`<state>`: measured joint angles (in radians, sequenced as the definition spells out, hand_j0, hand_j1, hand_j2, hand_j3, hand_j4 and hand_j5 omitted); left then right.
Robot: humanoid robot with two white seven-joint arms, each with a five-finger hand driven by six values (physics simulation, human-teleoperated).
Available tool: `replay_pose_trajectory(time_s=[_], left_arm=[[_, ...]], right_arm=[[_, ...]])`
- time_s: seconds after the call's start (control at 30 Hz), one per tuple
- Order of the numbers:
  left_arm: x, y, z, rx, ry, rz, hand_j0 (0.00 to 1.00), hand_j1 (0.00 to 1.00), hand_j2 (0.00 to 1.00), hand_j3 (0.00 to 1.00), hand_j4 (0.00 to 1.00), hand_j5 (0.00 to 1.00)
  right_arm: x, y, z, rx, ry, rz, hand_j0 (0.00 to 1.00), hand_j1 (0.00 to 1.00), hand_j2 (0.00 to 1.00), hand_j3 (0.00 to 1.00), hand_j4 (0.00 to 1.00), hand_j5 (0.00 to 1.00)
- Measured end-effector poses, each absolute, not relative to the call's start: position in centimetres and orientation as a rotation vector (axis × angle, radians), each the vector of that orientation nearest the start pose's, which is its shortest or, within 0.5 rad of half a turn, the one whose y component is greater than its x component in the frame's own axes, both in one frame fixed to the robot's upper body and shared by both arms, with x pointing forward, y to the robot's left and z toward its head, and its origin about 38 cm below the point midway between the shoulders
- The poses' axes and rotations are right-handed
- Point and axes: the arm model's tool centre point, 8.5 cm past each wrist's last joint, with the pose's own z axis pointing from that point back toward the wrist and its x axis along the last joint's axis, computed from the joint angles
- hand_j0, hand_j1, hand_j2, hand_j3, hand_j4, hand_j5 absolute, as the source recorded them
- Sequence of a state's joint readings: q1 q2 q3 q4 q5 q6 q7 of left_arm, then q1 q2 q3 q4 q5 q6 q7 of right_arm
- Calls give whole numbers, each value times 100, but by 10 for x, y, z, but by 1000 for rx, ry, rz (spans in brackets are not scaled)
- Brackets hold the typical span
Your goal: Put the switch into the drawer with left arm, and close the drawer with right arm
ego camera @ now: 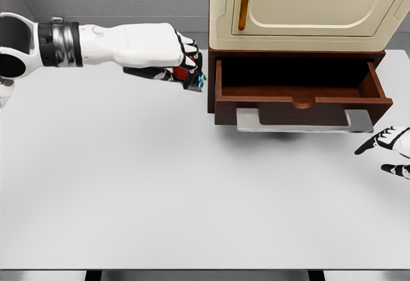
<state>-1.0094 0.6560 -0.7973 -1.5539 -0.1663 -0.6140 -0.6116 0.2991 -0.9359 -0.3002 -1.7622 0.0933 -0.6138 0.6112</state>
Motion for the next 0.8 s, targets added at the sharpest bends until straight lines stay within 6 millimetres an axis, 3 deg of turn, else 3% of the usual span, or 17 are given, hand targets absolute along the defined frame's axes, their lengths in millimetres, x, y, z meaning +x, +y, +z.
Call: replay_pose_trajectory(time_s=[0.23,0.47,0.8], left_arm=[[442,152,346,-227,2117,2558,33,33,33,33,33,33],[452,125,344,-157,2171,2519,33,33,33,33,33,33],[476,74,322,-16,2269,2522,33,33,33,33,33,33]], right_arm=[[285,-428,220,-360,-1437,1687,68,68,68,68,68,68],[285,-428,220,-362,-1439,1686,68,68,68,68,68,68],[285,-428,220,-362,-1439,1686,68,68,68,68,68,68]])
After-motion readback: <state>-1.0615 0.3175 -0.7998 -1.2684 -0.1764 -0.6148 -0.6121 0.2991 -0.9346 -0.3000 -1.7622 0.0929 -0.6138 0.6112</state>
